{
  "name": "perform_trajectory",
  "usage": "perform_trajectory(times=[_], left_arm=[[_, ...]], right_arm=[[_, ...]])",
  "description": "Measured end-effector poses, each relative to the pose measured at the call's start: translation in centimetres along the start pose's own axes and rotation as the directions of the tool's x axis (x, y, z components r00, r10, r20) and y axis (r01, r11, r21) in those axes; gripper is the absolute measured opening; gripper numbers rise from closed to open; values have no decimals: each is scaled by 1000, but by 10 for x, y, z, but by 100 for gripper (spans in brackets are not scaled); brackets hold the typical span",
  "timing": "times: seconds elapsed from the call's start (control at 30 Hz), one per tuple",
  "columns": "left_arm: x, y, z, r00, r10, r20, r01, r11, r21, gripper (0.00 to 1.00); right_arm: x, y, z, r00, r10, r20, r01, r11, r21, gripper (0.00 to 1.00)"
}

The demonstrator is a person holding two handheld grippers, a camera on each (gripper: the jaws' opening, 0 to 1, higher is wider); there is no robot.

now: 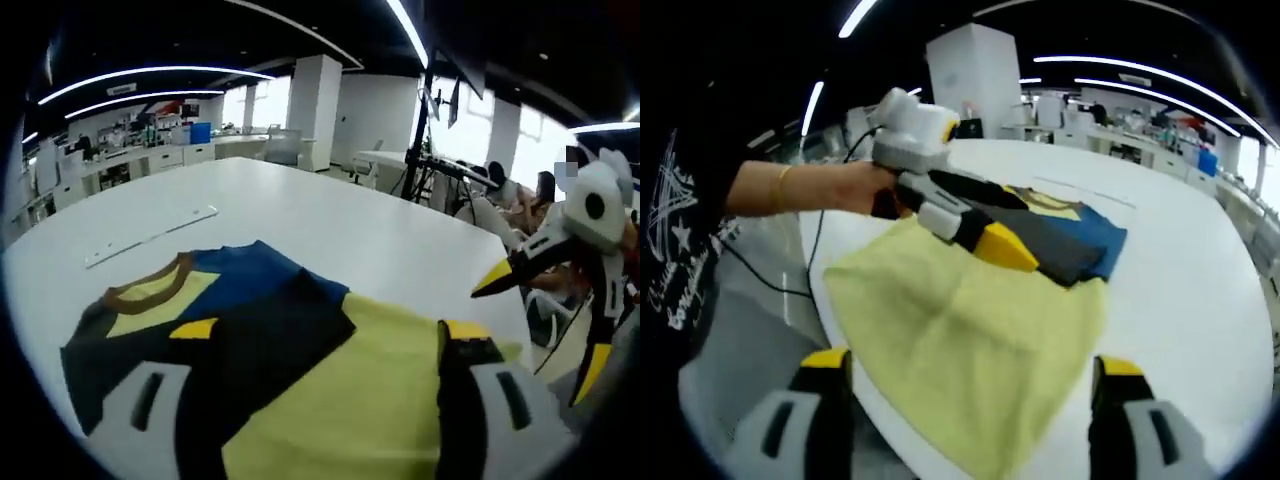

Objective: Fold the garment on the visible template until the final outline fits inside the template.

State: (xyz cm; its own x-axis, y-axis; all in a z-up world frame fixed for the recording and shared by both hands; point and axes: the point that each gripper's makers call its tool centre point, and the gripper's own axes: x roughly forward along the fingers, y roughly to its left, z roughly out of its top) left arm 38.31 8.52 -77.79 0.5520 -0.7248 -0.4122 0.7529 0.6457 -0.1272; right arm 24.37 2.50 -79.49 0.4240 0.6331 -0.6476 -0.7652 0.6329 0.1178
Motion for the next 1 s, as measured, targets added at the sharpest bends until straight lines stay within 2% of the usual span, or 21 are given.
perform_trajectory(times=[0.27,0.63,0.87,1.0], left_arm=[[-43,26,-8,998,49,46,-45,997,-68,97],[-95,46,-35,994,108,0,-108,993,-43,97],[-128,45,-49,993,114,-17,-115,992,-52,96],[-144,36,-57,995,98,-27,-99,994,-34,95]], right_arm=[[3,3,5,1000,24,-12,-25,999,-46,100],[5,5,3,998,42,-51,-47,995,-93,100],[4,4,-2,995,49,-82,-60,989,-138,100],[6,4,-10,992,59,-115,-77,984,-159,99]])
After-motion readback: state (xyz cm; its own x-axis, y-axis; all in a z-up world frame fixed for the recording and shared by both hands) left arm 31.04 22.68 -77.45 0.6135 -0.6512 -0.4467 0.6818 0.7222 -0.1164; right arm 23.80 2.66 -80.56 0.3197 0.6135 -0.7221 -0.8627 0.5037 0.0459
